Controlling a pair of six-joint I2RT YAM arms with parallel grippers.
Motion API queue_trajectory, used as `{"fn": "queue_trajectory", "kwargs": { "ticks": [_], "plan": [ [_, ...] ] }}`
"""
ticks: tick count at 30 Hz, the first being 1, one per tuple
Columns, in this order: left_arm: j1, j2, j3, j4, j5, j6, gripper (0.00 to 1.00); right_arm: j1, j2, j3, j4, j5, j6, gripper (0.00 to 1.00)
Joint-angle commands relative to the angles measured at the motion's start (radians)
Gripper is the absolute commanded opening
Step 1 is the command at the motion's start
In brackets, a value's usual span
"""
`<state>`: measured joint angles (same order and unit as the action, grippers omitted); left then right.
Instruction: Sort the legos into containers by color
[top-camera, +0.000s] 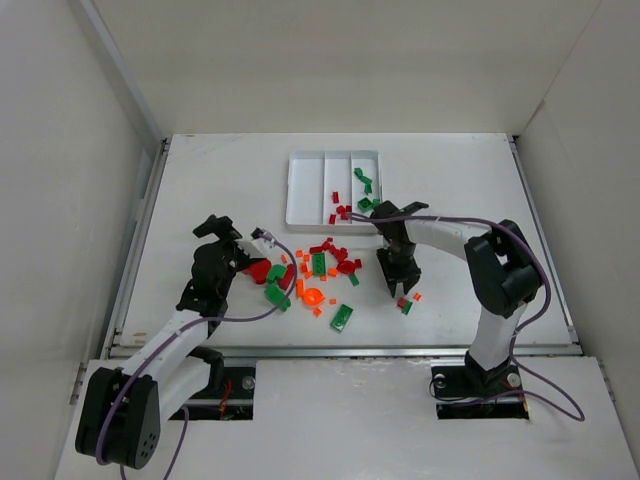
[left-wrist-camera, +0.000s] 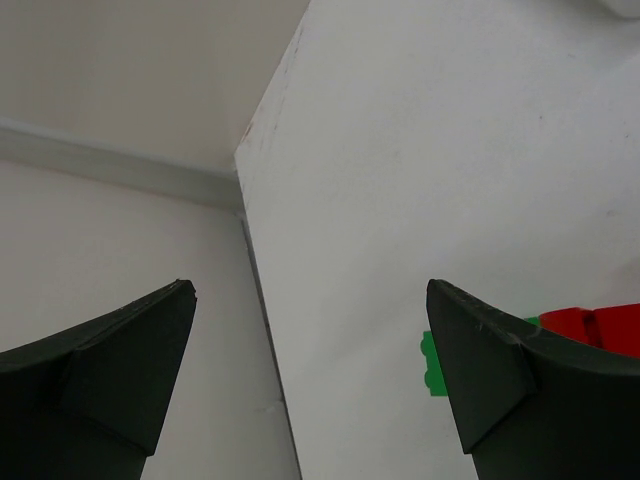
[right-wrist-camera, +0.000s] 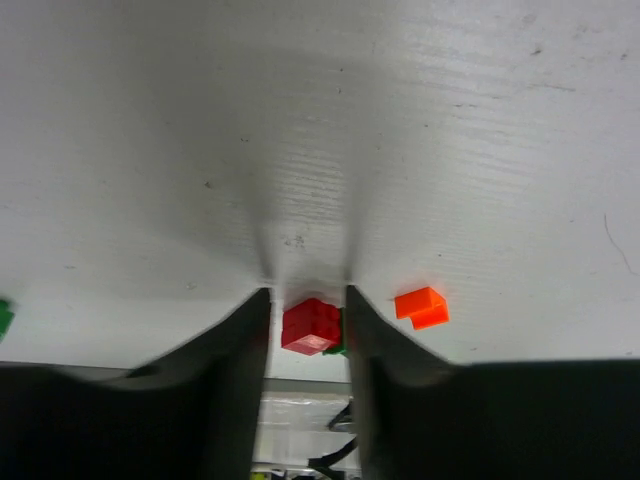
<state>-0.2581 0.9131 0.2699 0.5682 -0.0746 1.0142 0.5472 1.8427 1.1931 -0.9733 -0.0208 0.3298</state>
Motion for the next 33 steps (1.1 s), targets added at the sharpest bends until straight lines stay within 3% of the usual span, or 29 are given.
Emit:
{"fn": "queue_trajectory", "kwargs": {
  "ticks": [1,2,3,9,18,26,29,33],
  "plan": [
    [0.005,-0.023,-0.02,0.062,-0.056,0.078,1.0,0.005,-0.031,0.04,-0.045,0.032,-0.017,0.46],
    [0.005,-0.023,-0.02,0.053,-0.056,0.067,1.0,0.005,-0.031,0.04,-0.056,0.032,-0.026,0.53],
    [0.005,-0.023,-0.02,0.053,-0.056,0.067,1.0,0.005,-0.043,0.04,-0.056,0.032,-0.035,0.55],
    [0.005,-0.023,-0.02,0.053,-0.065,0.067,1.0,0.016,-0.043,0.007,-0.056,-0.008,-0.054,0.55],
    [0.005,-0.033,0.042,-0.06,-0.056,-0.181,1.0,0.043,-0.007,-0.023,-0.056,-0.002,-0.034,0.55],
    [0.005,-0.042,0.051,-0.097,-0.036,-0.224,1.0,0.043,-0.007,-0.041,-0.077,0.03,-0.025,0.55],
    [0.005,-0.042,0.051,-0.097,-0.027,-0.224,1.0,0.043,-0.007,-0.041,-0.068,0.039,-0.015,0.47],
    [0.005,-0.042,0.051,-0.097,-0.027,-0.224,1.0,0.043,-0.007,-0.02,-0.059,0.048,-0.015,0.28]
  ]
}}
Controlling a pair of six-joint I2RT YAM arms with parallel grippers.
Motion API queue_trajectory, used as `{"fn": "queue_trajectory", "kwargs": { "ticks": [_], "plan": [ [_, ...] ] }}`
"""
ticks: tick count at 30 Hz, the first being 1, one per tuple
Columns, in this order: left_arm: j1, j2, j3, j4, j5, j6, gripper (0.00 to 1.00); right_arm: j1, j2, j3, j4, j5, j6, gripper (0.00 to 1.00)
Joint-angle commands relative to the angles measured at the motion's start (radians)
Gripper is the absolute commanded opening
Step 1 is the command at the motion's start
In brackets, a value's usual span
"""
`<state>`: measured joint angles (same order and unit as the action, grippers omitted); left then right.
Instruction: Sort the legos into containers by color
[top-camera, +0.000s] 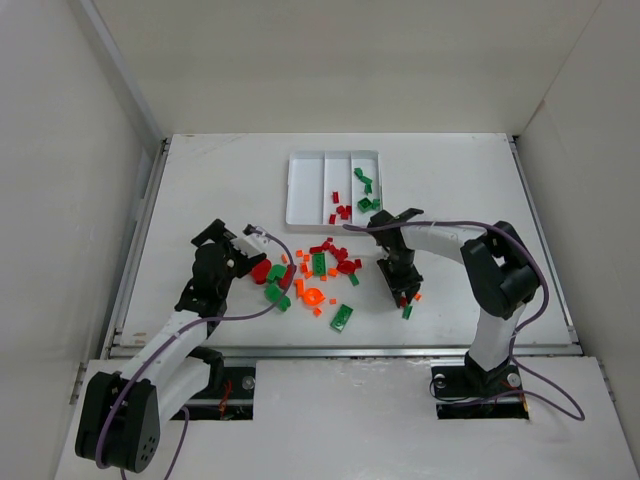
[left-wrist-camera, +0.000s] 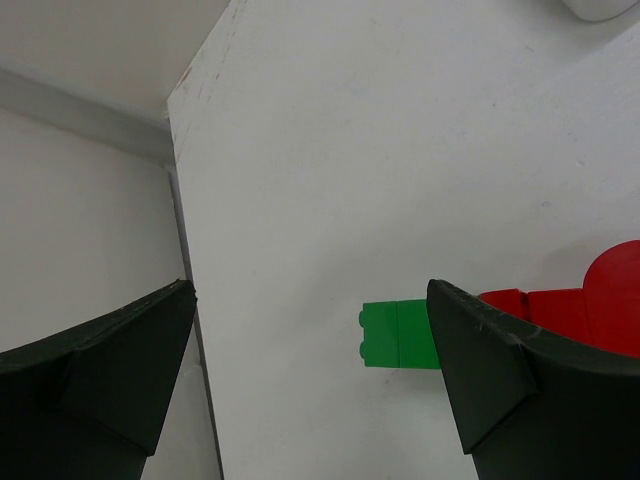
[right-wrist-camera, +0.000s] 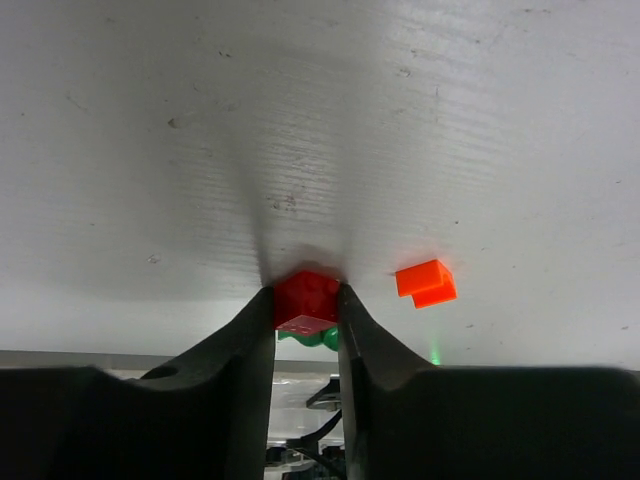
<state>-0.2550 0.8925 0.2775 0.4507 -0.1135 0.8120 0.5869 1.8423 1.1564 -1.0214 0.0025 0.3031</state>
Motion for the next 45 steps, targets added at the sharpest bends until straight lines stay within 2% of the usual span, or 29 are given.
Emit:
{"fn": "queue_trajectory", "kwargs": {
  "ticks": [1,3,5,9,12,13,14,15,19,25,26,28,29,34,41,45],
  "plan": [
    [0.002,-0.021,0.043,0.02,0.012,-0.022,1.0,0.004,-0.006,0.017,0.0,0.025,0.011,0.2],
    [0.002,-0.021,0.043,0.02,0.012,-0.045,1.0,0.004,-0.006,0.041,0.0,0.025,0.011,0.15],
    [0.002,-0.021,0.043,0.02,0.012,-0.065,1.0,0.004,-0.015,0.058,0.009,0.025,0.011,0.15],
    [0.002,-0.021,0.083,0.009,0.021,-0.201,1.0,0.004,-0.049,0.132,0.024,0.044,0.011,0.09],
    [0.002,-0.021,0.121,-0.01,0.063,-0.387,1.0,0.004,-0.078,0.247,0.072,0.053,0.011,0.09],
    [0.002,-0.011,0.135,-0.023,0.121,-0.515,1.0,0.004,-0.065,0.413,0.145,0.053,0.002,0.09],
    [0.002,-0.01,0.135,-0.023,0.121,-0.516,1.0,0.004,-0.052,0.414,0.145,0.053,0.002,0.09],
    [0.002,-0.01,0.146,-0.033,0.164,-0.58,1.0,0.004,-0.039,0.457,0.164,0.053,-0.007,0.09],
    [0.002,-0.001,0.146,-0.021,0.222,-0.668,1.0,-0.007,0.075,0.655,0.265,0.089,-0.018,0.1],
    [0.002,-0.012,0.146,0.003,0.273,-0.688,1.0,-0.062,0.342,0.991,0.327,0.079,-0.005,0.14],
    [0.002,-0.012,0.146,0.003,0.273,-0.688,1.0,-0.062,0.371,1.023,0.339,0.07,-0.005,0.22],
    [0.002,-0.023,0.137,0.003,0.282,-0.662,1.0,-0.09,0.435,1.081,0.372,0.03,-0.005,0.26],
    [0.002,-0.023,0.137,0.003,0.282,-0.662,1.0,-0.09,0.451,1.082,0.386,0.019,-0.005,0.31],
    [0.002,-0.023,0.137,-0.007,0.282,-0.639,1.0,-0.127,0.499,1.106,0.455,-0.123,-0.005,0.36],
    [0.002,-0.023,0.118,-0.007,0.302,-0.629,1.0,-0.136,0.499,1.072,0.474,-0.199,-0.036,0.45],
    [0.002,-0.023,0.118,-0.007,0.311,-0.629,1.0,-0.136,0.479,1.034,0.474,-0.222,-0.045,0.46]
  ]
}}
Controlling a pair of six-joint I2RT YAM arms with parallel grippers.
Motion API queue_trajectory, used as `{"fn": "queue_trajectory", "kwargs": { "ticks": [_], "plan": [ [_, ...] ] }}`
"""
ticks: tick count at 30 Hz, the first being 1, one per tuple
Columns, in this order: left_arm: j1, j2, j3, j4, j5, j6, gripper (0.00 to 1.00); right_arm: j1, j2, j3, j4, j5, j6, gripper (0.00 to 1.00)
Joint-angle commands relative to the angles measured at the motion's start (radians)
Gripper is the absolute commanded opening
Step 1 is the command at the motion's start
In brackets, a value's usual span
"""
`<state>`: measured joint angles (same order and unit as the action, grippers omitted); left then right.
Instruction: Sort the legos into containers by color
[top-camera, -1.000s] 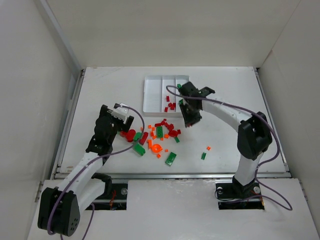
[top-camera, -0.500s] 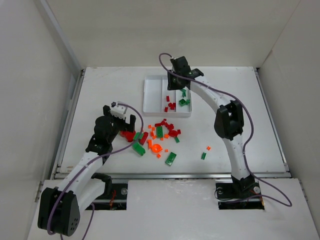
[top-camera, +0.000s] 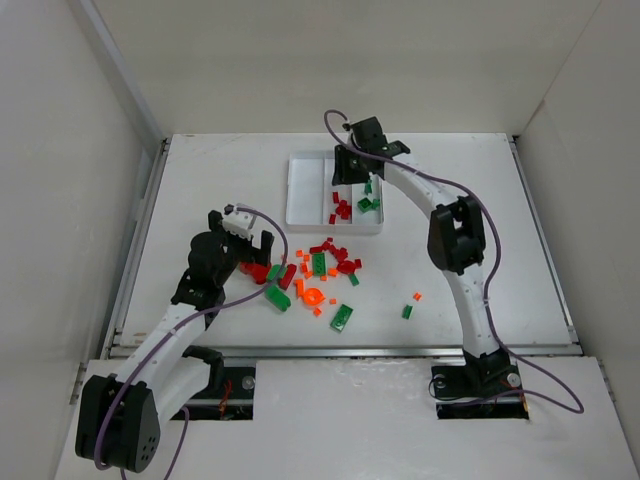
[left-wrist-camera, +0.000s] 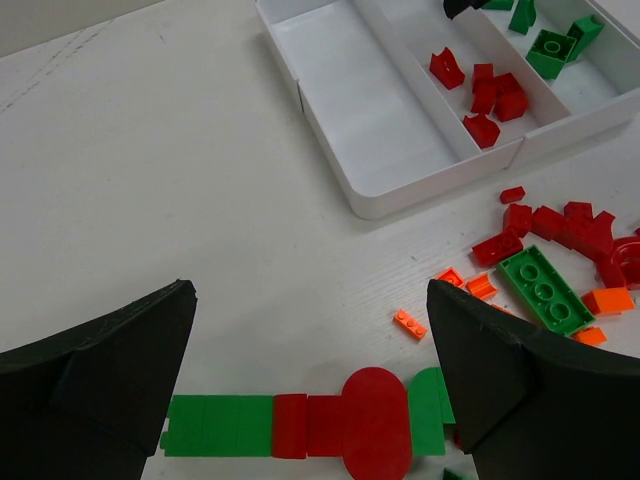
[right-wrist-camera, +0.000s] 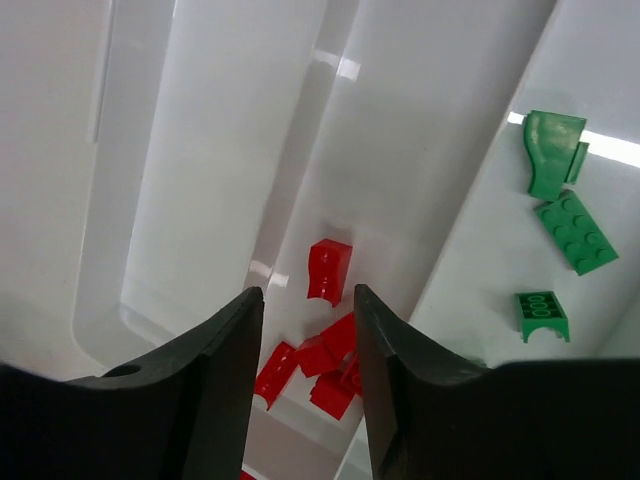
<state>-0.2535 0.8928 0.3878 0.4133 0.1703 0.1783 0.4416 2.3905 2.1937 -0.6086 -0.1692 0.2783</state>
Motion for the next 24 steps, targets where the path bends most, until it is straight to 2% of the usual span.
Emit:
{"fn": "queue_trajectory", "kwargs": {
  "ticks": [1,6,8,9,11,13,14,17,18,22,24],
  "plan": [
    [0.0,-0.023,0.008,0.03,0.028,0.004,1.0,0.009,-0.07,-0.014,0.061,-0.05,-0.031,0.48],
    [0.0,-0.023,0.008,0.03,0.028,0.013,1.0,0.009,-0.111,-0.023,0.021,-0.061,-0.06,0.68],
    [0.0,-0.023,0.008,0.021,0.028,0.026,1.0,0.009,-0.184,-0.063,-0.022,-0.037,-0.08,0.76],
    [0.0,-0.023,0.008,0.021,0.028,0.036,1.0,0.009,-0.22,-0.087,-0.04,-0.003,-0.091,0.82],
    [0.0,-0.023,0.008,0.021,0.017,0.036,1.0,0.009,-0.336,-0.182,-0.123,0.158,-0.091,0.9],
    [0.0,-0.023,-0.004,0.021,0.017,0.047,1.0,0.009,-0.413,-0.26,-0.198,0.27,-0.038,1.0],
    [0.0,-0.023,-0.004,0.021,0.008,0.047,1.0,0.009,-0.45,-0.308,-0.268,0.328,-0.01,1.0],
    [0.0,-0.023,-0.026,0.044,0.008,0.047,1.0,-0.003,-0.601,-0.571,-0.321,0.317,0.103,1.0],
    [0.0,-0.023,-0.026,0.056,0.017,0.047,1.0,-0.003,-0.679,-0.727,-0.321,0.304,0.136,1.0],
    [0.0,-0.014,-0.044,0.088,0.026,0.047,1.0,-0.04,-0.86,-1.042,-0.286,0.237,0.294,1.0],
    [0.0,-0.014,-0.044,0.088,0.026,0.047,1.0,-0.079,-0.928,-1.124,-0.254,0.209,0.383,0.97]
  ]
}}
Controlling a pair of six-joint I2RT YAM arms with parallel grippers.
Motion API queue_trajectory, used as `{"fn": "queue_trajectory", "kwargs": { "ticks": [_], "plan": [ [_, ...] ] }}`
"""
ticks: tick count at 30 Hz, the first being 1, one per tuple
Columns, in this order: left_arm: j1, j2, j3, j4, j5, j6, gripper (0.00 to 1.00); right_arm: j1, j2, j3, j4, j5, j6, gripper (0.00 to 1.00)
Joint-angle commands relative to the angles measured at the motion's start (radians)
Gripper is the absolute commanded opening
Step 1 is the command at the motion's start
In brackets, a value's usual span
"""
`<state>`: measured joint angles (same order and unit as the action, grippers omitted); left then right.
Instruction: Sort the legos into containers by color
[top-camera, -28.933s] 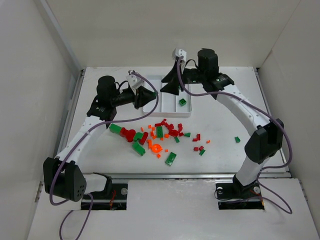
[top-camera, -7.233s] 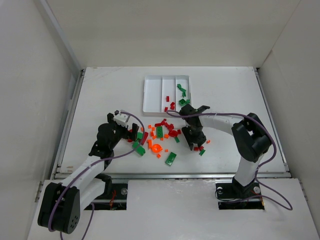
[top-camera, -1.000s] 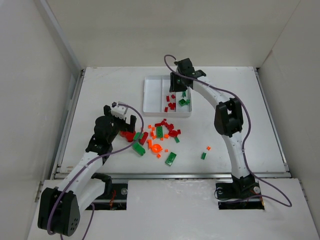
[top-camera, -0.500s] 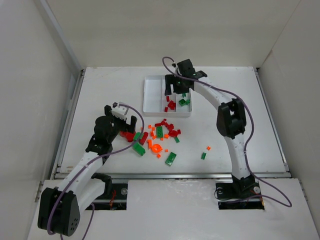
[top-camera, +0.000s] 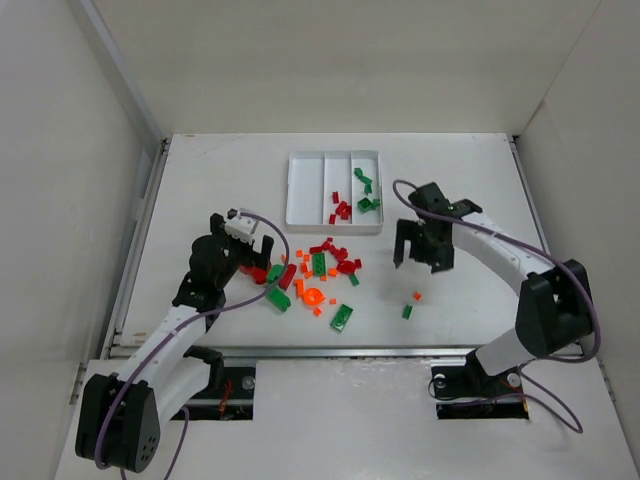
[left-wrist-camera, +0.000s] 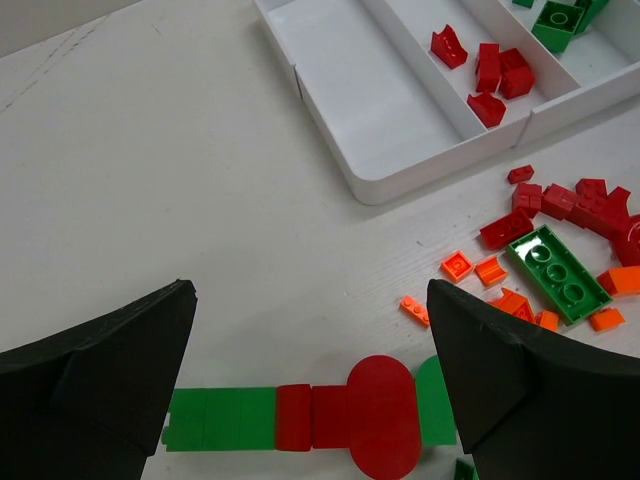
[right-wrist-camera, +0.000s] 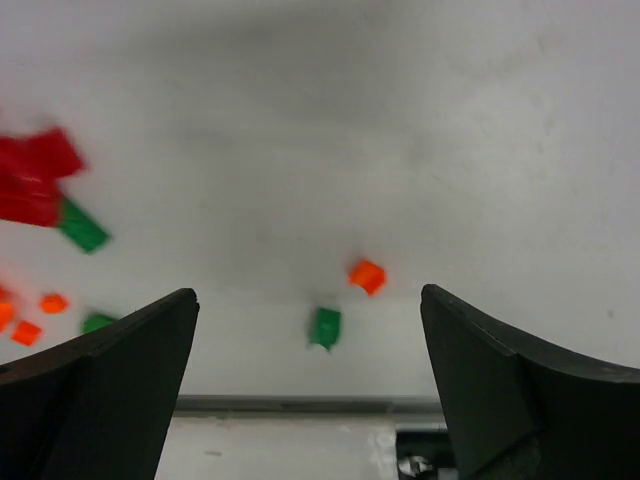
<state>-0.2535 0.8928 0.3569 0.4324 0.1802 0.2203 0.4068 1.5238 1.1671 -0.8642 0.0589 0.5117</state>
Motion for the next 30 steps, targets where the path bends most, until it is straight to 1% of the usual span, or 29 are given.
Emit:
{"fn": "queue_trajectory", "kwargs": {
  "ticks": [1,5,6,9,11,13,15,18,24,25,26,29,30],
  "plan": [
    [0.0,-0.014,-0.024,0.081,0.016,0.005,1.0,-0.06,-0.123,-0.154,0.025,-0.039,0.189,0.93],
    [0.0,-0.014,-0.035,0.091,0.016,0.005,1.0,-0.1,-0.197,-0.228,0.039,-0.039,0.241,0.84],
    [0.0,-0.023,-0.035,0.091,0.016,0.005,1.0,-0.1,-0.211,-0.242,0.039,-0.03,0.266,0.8],
    [0.0,-0.032,-0.044,0.091,0.016,0.005,1.0,-0.109,-0.211,-0.312,0.095,-0.03,0.301,0.71],
    [0.0,-0.032,-0.053,0.091,0.016,0.005,1.0,-0.109,-0.211,-0.348,0.18,-0.079,0.31,0.69],
    [0.0,-0.032,-0.053,0.091,0.007,0.005,1.0,-0.109,-0.139,-0.357,0.189,-0.091,0.295,0.68],
    [0.0,-0.032,-0.053,0.091,0.007,0.005,1.0,-0.109,-0.084,-0.357,0.189,-0.073,0.28,0.68],
    [0.0,-0.032,-0.044,0.091,0.007,0.005,1.0,-0.109,-0.071,-0.373,0.228,-0.073,0.271,0.66],
    [0.0,-0.023,-0.033,0.091,-0.002,0.025,1.0,-0.109,-0.06,-0.392,0.249,-0.064,0.271,0.64],
    [0.0,-0.023,-0.033,0.082,-0.002,0.025,1.0,-0.109,-0.06,-0.392,0.26,-0.076,0.271,0.61],
    [0.0,-0.023,-0.024,0.081,-0.002,0.025,1.0,-0.109,-0.06,-0.415,0.26,-0.076,0.271,0.61],
    [0.0,-0.023,-0.024,0.081,-0.002,0.034,1.0,-0.099,-0.048,-0.426,0.284,-0.099,0.271,0.53],
    [0.0,-0.023,-0.024,0.081,-0.002,0.034,1.0,-0.086,-0.048,-0.426,0.284,-0.099,0.271,0.51]
  ]
}}
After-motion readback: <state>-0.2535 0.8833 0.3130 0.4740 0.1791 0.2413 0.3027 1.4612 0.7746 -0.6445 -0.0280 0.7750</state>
